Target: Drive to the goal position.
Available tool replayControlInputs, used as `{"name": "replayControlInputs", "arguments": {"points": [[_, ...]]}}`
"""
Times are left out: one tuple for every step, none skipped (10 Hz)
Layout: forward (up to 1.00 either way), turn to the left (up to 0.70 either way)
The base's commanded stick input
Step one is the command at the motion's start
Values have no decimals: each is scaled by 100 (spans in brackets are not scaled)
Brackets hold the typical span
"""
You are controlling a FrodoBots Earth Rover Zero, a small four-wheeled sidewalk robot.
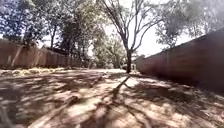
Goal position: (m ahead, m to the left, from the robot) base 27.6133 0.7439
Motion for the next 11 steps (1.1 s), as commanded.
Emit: {"name": "replayControlInputs", "arguments": {"points": [[70, -33], [70, -17], [70, -2], [70, 0], [70, 0], [70, 0], [70, 0], [70, 0], [70, 0], [70, 0], [70, 0]]}}
